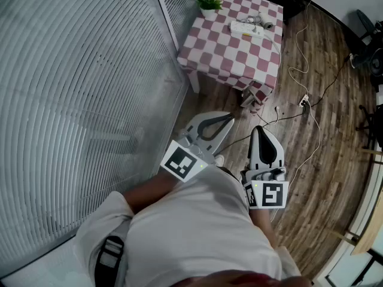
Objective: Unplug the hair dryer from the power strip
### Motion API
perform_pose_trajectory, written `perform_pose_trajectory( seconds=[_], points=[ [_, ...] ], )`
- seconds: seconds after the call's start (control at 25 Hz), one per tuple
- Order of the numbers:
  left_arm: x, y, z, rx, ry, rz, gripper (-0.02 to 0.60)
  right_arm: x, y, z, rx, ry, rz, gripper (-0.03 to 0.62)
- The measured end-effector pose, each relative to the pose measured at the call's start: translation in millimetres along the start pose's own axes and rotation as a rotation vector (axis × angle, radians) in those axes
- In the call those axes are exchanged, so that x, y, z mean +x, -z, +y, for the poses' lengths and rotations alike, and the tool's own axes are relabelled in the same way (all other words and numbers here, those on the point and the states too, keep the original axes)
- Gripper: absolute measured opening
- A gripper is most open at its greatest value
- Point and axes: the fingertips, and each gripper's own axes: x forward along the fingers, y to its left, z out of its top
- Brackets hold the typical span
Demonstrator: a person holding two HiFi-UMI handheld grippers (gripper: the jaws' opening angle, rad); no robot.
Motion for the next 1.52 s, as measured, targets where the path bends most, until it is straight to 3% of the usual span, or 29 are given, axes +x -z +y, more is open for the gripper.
perform_pose_trajectory(
  seconds=[0.8, 1.52],
  points=[
    [23, 4, -20, -0.011, -0.022, 0.012, 0.032, -12, -1, -28, 0.051, -0.026, -0.028, 0.032],
    [53, 17, -66, 0.04, -0.052, 0.055, 0.032, -42, 8, -68, 0.059, -0.071, -0.014, 0.032]
  ],
)
